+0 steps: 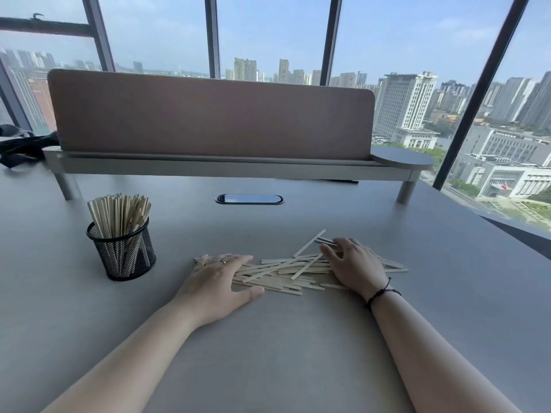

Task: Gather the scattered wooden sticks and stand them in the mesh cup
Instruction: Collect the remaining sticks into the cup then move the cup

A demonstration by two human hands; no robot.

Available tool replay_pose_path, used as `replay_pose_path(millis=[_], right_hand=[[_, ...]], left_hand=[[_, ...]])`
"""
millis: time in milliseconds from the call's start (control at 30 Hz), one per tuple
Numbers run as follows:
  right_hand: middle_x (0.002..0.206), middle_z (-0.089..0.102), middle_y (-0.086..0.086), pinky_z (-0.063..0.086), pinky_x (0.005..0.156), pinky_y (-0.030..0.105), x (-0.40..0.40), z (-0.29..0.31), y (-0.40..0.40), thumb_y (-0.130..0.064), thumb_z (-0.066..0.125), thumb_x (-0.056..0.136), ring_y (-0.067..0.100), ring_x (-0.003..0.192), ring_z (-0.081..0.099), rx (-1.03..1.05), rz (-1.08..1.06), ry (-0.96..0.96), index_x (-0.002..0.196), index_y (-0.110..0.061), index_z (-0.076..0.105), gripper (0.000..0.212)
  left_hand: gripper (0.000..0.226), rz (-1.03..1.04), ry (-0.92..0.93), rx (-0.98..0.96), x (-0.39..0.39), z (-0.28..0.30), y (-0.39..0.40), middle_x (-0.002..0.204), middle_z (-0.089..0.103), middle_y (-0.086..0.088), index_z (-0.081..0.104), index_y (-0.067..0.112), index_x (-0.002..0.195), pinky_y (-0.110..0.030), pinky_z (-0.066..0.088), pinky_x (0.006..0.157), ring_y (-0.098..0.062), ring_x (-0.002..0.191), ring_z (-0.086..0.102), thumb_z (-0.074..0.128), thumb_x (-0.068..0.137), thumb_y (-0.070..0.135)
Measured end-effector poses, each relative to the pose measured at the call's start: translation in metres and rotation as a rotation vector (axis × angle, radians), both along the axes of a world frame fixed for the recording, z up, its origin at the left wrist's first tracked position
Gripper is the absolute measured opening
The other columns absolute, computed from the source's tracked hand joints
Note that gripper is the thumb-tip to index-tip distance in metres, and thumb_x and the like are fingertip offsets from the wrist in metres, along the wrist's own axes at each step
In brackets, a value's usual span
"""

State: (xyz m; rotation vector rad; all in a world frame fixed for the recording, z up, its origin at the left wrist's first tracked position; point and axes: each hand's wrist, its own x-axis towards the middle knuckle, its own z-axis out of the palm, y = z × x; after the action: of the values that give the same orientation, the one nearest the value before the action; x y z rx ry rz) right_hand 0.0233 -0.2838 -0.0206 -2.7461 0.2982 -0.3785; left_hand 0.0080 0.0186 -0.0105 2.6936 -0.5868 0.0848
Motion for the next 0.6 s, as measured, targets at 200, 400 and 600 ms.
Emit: replay_pose_path(millis=[200,400,600], right_hand=[[0.122,0.067,-0.008,0.045,0.094,0.031,-0.007,0.001,0.025,-0.057,0.060,0.087,0.018,0.116,0.060,0.074,0.200,-0.049,0.128,-0.029,0.059,0.049],[0.095,0.065,-0.011,0.046,0.077,0.026,-0.013,0.000,0.051,-0.048,0.068,0.085,0.011,0.090,0.062,0.131,0.346,-0.146,0.099,-0.026,0.073,0.027],[0.090,0.062,-0.008,0.050,0.078,0.031,-0.011,-0.002,0.081,-0.040,0.068,0.085,0.012,0.084,0.060,0.123,0.496,-0.167,0.091,-0.025,0.073,0.017]], left_hand=[[0.084,-0.017,0.031,0.019,0.003,-0.003,0.002,0.159,0.037,0.015,0.032,0.041,0.153,-0.040,0.008,0.125,-0.012,0.151,0.023,0.048,0.081,0.081],[0.093,-0.058,0.039,0.044,0.007,-0.007,0.003,0.159,0.032,0.020,0.028,0.043,0.153,-0.041,0.003,0.125,-0.008,0.151,0.017,0.047,0.074,0.088],[0.092,-0.088,-0.036,0.016,0.009,-0.010,0.001,0.150,0.045,0.020,0.041,0.039,0.148,-0.038,0.011,0.123,-0.009,0.142,0.030,0.050,0.072,0.090]])
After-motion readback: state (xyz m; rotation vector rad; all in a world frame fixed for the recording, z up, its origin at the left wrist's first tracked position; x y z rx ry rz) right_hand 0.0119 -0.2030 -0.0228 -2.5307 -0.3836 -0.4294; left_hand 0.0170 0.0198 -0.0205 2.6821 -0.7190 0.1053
